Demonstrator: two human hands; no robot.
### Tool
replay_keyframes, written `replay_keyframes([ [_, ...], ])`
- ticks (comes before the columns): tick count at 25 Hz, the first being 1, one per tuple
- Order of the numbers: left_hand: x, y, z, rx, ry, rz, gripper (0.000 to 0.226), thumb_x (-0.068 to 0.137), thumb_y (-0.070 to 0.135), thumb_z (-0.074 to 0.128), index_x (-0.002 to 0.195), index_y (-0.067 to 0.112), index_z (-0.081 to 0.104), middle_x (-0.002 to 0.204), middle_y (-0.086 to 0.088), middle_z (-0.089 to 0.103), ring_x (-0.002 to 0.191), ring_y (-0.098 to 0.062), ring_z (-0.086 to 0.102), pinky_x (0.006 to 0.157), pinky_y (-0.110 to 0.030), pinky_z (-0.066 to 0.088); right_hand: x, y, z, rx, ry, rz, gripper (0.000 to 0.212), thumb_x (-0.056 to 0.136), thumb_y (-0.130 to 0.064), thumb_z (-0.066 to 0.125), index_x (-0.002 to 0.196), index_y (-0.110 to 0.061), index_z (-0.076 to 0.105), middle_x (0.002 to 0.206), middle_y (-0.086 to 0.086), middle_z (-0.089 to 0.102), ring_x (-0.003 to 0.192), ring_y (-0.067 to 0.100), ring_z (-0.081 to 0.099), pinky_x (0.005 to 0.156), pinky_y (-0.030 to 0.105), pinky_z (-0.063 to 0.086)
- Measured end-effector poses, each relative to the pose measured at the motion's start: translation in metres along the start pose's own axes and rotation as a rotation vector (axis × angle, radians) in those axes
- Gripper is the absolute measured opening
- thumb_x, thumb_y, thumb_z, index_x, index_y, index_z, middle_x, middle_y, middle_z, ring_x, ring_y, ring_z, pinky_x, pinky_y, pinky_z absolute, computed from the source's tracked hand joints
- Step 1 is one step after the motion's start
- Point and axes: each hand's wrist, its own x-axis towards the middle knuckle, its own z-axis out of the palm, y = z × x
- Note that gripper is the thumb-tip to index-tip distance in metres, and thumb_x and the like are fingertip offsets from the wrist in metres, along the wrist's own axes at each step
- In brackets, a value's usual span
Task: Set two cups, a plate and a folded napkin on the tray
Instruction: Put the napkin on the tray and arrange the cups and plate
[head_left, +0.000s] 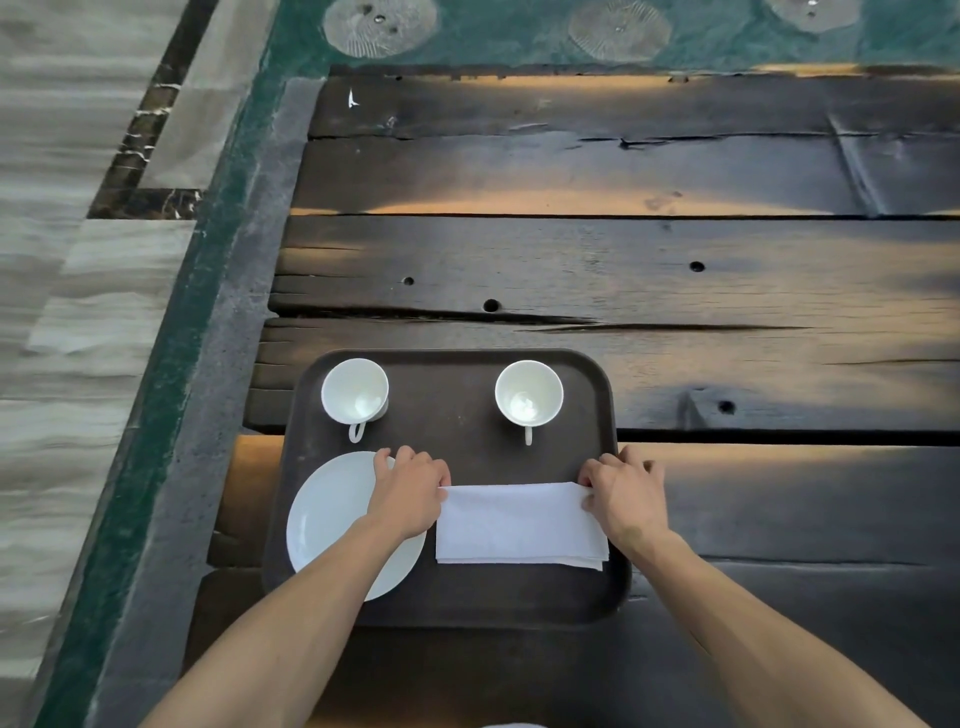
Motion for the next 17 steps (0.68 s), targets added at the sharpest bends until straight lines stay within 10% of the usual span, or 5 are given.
replay_keyframes([
  [13,-0.005,0.003,0.004,0.022,0.056,-0.025,0.016,0.097,0.018,0.050,0.107,0.030,0.055,0.110,0.007,0.054,0.111,-0.019,0.042,0.111,-0.042,0.015,0.002,0.000,0.000,-0.006,-0.023,0.054,0.014,0.089,-0.024,0.054,0.099,-0.030,0.063,0.103,-0.007,0.068,0.106,0.022,0.044,0.078,0.039,0.030],
  [17,-0.020,0.019,0.008,0.011,0.279,0.011,0.032,0.088,0.008,0.056,0.117,0.023,0.059,0.113,0.000,0.056,0.105,-0.024,0.050,0.107,-0.037,0.029,-0.020,-0.006,0.011,0.026,0.253,-0.040,0.037,0.089,-0.023,0.060,0.127,-0.022,0.058,0.126,0.001,0.060,0.116,0.031,0.050,0.085,0.041,0.040],
])
